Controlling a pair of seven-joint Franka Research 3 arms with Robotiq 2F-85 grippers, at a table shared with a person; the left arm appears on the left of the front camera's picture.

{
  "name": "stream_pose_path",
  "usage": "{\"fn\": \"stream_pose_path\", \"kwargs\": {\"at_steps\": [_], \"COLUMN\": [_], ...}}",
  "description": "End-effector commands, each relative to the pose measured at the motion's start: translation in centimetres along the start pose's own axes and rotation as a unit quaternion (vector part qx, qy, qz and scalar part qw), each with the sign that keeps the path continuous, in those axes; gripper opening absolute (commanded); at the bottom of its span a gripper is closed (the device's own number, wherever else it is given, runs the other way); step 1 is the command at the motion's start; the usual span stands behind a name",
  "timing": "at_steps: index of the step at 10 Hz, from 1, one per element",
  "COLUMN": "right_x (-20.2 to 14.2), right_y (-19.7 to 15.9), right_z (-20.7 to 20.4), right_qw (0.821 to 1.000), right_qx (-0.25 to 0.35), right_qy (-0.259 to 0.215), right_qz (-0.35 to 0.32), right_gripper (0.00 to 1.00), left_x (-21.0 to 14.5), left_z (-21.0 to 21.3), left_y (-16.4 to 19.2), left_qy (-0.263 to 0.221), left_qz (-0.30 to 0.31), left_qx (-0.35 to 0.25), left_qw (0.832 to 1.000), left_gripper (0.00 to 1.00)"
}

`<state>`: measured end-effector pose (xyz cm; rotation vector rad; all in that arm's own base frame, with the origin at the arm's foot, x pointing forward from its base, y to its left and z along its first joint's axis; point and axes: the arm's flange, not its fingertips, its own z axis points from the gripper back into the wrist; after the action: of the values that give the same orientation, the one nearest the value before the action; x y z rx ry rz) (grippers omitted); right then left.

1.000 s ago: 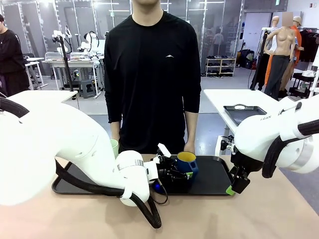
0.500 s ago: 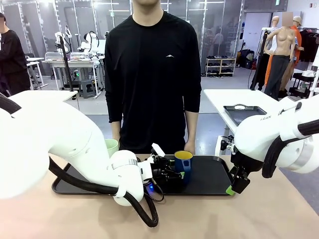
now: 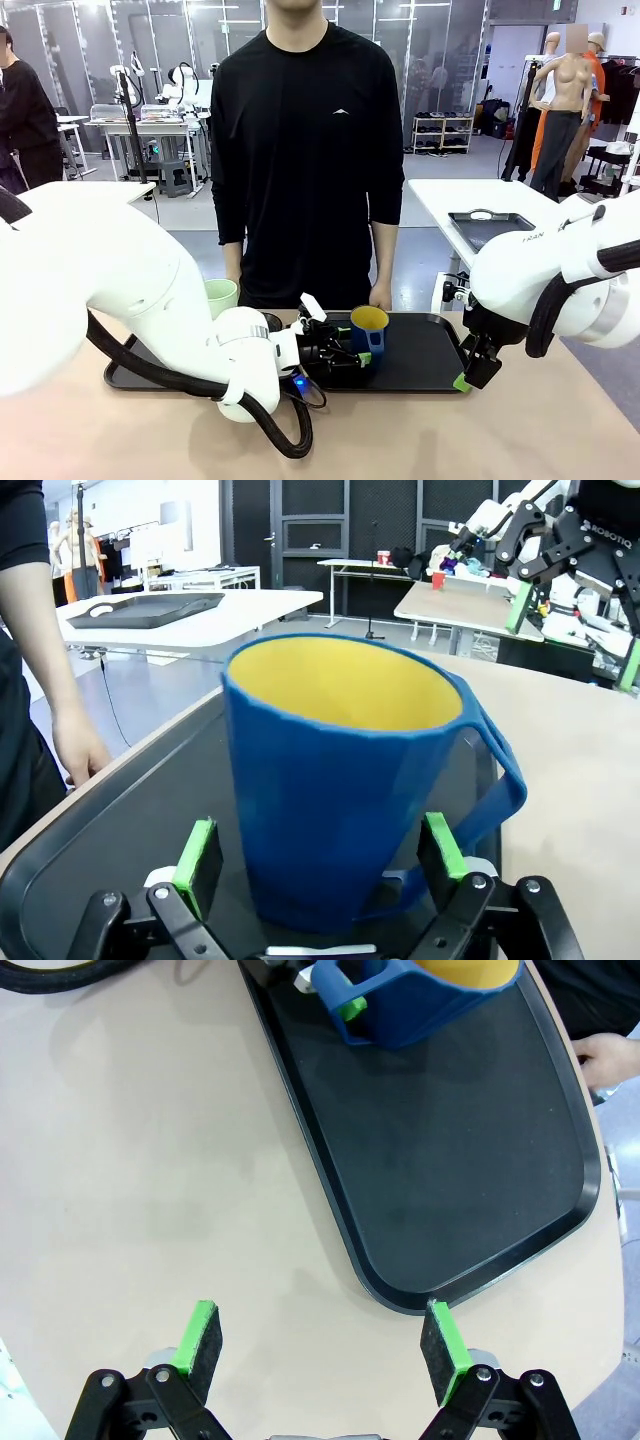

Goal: Sort and store the cups by type.
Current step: Pick up the Handle plastic cup and place it into the empty Flat Tray.

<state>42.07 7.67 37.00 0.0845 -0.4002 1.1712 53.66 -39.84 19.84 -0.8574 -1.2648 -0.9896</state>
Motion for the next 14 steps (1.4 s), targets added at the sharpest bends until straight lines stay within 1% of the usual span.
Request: {"fn": "stream_pose_path", "kwargs": {"at_steps": [1,3,4,6,8,12,14], "right_x": [-0.1,-0.1,-0.1,-0.1,-0.1,-0.1,-0.1], "right_y": [0.0,0.0,0.0,0.0,0.0,0.0,0.0], "right_z": [-0.1,-0.1,-0.1,-0.1,-0.1,-0.1,-0.1], "right_qw": [1.000,1.000,1.000,1.000,1.000,1.000,1.000], "right_qx": [-0.004,-0.004,-0.004,-0.004,-0.004,-0.004,-0.004], "right_qy": [0.000,0.000,0.000,0.000,0.000,0.000,0.000], "right_qz": [0.003,0.003,0.003,0.003,0.003,0.003,0.003], "right_gripper": [1.00,1.00,1.00,1.00,1.00,1.00,1.00], "left_x": [-2.8,-3.0,-3.1,-3.1,-3.3,-3.4,-3.7], "left_z": [1.8,2.6,2.9,3.2,4.0,6.8,7.8], "left_y": [-5.9,-6.3,-6.3,-6.5,-7.4,-9.5,-10.0], "left_qy": [-0.011,-0.012,-0.011,-0.014,-0.014,-0.001,0.010], "left_qz": [-0.034,-0.039,-0.052,-0.045,-0.042,-0.050,-0.048], "left_qx": [0.012,0.021,0.033,0.033,0.032,0.043,0.043], "left_qw": [0.999,0.999,0.998,0.998,0.999,0.998,0.998], "left_gripper": [1.00,1.00,1.00,1.00,1.00,1.00,1.00]}}
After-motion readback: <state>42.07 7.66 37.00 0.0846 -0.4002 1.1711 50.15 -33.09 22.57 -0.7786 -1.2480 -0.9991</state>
